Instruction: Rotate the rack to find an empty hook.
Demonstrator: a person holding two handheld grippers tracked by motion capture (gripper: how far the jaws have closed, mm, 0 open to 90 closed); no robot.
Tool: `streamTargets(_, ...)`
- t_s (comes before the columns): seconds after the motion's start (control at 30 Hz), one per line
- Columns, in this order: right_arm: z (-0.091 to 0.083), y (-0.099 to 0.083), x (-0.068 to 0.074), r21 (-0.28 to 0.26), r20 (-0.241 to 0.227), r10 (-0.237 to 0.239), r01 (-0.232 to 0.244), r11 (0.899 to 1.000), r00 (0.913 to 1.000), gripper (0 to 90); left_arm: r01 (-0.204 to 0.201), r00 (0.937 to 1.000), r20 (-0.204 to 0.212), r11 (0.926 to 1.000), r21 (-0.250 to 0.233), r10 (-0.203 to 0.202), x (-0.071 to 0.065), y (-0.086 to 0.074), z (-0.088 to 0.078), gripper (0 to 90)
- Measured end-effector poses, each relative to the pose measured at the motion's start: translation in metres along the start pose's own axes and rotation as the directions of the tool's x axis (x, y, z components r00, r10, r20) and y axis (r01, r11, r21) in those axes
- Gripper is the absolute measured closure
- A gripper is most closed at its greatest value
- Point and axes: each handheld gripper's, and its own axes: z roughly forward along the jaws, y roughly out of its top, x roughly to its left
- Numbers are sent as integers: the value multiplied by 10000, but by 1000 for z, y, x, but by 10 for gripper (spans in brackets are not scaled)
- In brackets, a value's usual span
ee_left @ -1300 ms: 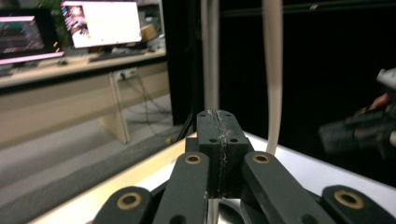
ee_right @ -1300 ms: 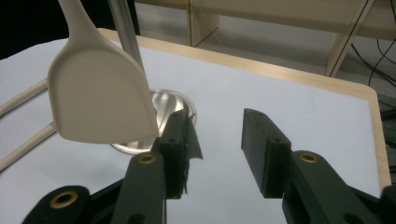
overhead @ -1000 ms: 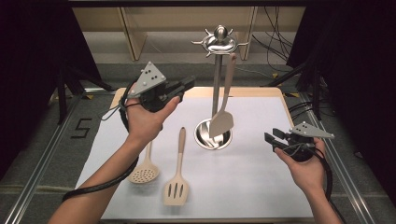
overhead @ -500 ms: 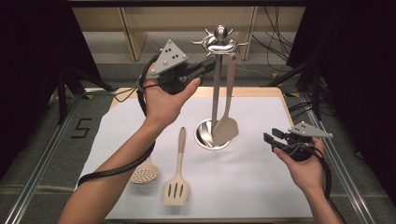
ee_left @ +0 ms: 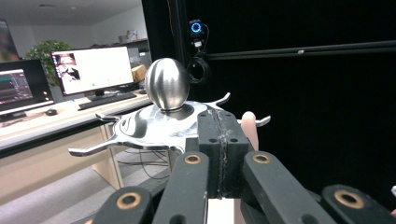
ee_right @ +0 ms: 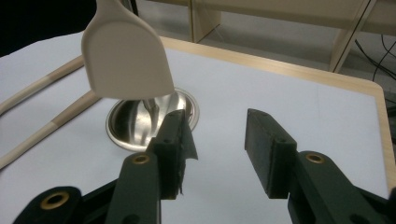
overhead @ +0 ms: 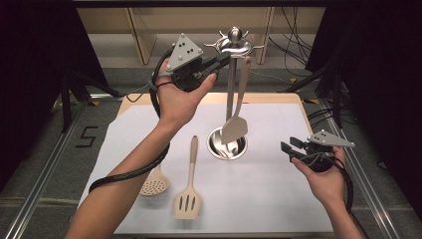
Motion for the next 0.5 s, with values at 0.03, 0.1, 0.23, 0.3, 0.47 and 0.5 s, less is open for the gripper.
streamTargets(0.03,0,0,0,51,26,-9,8,10000,10000,591,-38,10000,-20,10000,20,38,0,0,0,891)
streamTargets(0.1,1,-1,0,44,-19,-114,114,9999,9999,590,-85,10000,-16,10000,5,85,0,1,1,890)
streamTargets(0.23,1,-1,1,6,-45,-83,84,10000,10000,588,-32,9999,-152,10000,-16,32,4,-1,1,891)
streamTargets(0.3,1,-1,0,45,-39,-96,97,9999,9999,588,24,9996,-281,10000,20,-23,6,-1,0,891)
streamTargets(0.47,2,-1,-2,55,-125,-140,140,9999,9998,587,88,9992,-390,9999,60,-85,11,-1,1,891)
streamTargets(0.5,2,-1,-2,49,-128,-152,153,9999,9998,587,93,9991,-419,9999,80,-90,12,-1,2,891)
